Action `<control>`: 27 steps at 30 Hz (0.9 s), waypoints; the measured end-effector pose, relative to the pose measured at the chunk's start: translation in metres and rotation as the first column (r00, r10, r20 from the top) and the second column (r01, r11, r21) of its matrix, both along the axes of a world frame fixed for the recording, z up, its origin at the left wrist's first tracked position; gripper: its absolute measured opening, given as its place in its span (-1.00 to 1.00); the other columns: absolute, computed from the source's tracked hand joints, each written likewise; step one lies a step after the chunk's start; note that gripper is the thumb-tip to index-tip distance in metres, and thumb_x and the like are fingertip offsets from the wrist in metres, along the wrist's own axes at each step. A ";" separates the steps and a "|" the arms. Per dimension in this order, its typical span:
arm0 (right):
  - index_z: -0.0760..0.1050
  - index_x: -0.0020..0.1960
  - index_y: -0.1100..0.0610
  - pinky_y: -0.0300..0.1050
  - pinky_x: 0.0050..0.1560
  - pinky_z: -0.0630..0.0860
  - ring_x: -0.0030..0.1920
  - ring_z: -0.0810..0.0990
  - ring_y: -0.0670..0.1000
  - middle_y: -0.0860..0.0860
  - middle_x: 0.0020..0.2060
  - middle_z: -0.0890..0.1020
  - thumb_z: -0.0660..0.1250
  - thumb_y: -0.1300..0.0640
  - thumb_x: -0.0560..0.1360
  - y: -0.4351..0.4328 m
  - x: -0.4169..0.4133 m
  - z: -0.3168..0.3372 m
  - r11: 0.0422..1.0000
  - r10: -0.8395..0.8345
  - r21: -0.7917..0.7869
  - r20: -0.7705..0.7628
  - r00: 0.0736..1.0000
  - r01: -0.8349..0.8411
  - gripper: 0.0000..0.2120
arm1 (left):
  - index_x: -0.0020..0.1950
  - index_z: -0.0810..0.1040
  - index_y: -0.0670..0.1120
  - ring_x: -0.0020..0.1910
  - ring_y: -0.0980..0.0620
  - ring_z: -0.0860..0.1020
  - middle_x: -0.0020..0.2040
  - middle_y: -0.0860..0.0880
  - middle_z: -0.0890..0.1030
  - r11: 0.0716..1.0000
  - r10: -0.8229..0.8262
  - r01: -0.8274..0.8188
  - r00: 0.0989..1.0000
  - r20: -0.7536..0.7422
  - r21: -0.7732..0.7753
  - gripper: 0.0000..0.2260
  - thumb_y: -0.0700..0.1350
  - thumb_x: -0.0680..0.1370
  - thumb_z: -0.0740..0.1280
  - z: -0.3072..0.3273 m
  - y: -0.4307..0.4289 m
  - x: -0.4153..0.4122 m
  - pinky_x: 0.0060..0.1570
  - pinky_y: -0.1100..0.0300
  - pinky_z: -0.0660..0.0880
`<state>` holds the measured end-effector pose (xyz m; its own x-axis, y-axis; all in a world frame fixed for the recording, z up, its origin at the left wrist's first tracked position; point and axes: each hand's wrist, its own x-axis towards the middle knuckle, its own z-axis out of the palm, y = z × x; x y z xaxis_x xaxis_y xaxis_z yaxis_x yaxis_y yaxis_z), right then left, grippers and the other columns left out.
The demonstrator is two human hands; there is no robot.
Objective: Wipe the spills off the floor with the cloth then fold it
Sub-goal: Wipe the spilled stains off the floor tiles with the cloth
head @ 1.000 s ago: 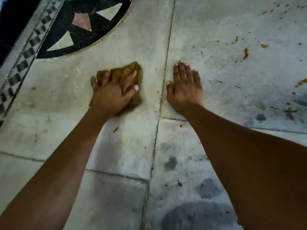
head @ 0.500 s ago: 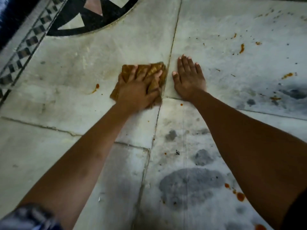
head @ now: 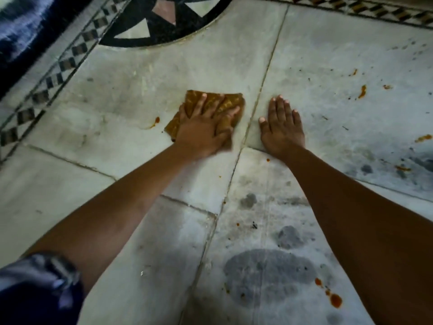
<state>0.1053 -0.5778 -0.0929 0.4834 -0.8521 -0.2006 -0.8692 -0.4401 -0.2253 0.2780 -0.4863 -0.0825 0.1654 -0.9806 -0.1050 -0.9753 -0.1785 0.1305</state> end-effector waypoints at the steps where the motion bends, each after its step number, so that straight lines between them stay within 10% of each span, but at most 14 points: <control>1: -0.21 0.53 0.17 -0.06 0.46 -0.27 0.52 -0.21 0.02 0.08 0.53 -0.18 -0.17 -0.03 0.64 0.000 -0.001 0.001 1.000 -0.006 0.004 -0.003 1.000 0.006 -0.46 | 0.49 -0.05 0.29 0.53 -0.09 -0.12 0.56 0.09 -0.05 0.997 0.082 -0.082 0.996 -0.028 -0.001 -0.52 0.22 0.59 0.02 0.000 -0.005 0.016 0.39 -0.32 -0.16; 7: -0.22 0.52 0.18 -0.05 0.46 -0.27 0.52 -0.21 0.03 0.09 0.53 -0.18 -0.17 -0.04 0.63 0.003 0.000 -0.003 1.000 -0.013 -0.005 -0.021 1.000 0.013 -0.45 | 0.53 -0.07 0.19 0.52 -0.17 -0.16 0.57 0.03 -0.10 0.896 0.445 -0.445 0.895 -0.036 0.013 -0.49 0.17 0.61 0.01 0.000 0.035 0.050 0.39 -0.32 -0.17; 15: -0.26 0.52 0.20 -0.02 0.48 -0.25 0.51 -0.25 0.07 0.12 0.52 -0.24 -0.13 -0.06 0.63 0.004 0.013 0.015 0.995 -0.016 0.093 -0.128 0.992 0.028 -0.41 | 0.53 -0.03 0.21 0.53 -0.05 -0.18 0.56 0.12 -0.10 0.976 0.210 -0.206 0.976 -0.060 0.072 -0.47 0.24 0.58 0.00 0.000 0.047 0.007 0.40 -0.28 -0.20; 21: -0.27 0.52 0.17 -0.06 0.47 -0.28 0.51 -0.27 0.04 0.09 0.51 -0.26 -0.14 -0.05 0.64 0.046 0.046 0.015 0.979 0.171 0.128 -0.073 0.983 -0.161 -0.42 | 0.53 -0.03 0.16 0.52 -0.14 -0.19 0.57 0.02 -0.10 0.890 0.456 -0.449 0.879 -0.137 0.080 -0.50 0.18 0.61 0.01 0.002 0.056 0.091 0.43 -0.22 -0.21; 27: -0.29 0.52 0.13 -0.07 0.45 -0.31 0.51 -0.28 0.02 0.06 0.51 -0.28 -0.15 -0.06 0.63 0.050 0.040 0.007 0.980 0.185 0.094 -0.086 0.979 -0.177 -0.43 | 0.52 -0.13 0.13 0.52 -0.21 -0.17 0.56 -0.02 -0.13 0.849 0.529 -0.528 0.848 -0.026 0.025 -0.38 0.24 0.46 -0.23 -0.002 0.119 -0.006 0.36 -0.35 -0.25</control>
<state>0.1458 -0.5276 -0.0858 0.6034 -0.7300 -0.3211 -0.7962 -0.5744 -0.1902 0.2721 -0.3678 -0.0849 0.6546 -0.7441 -0.1338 -0.7286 -0.6681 0.1508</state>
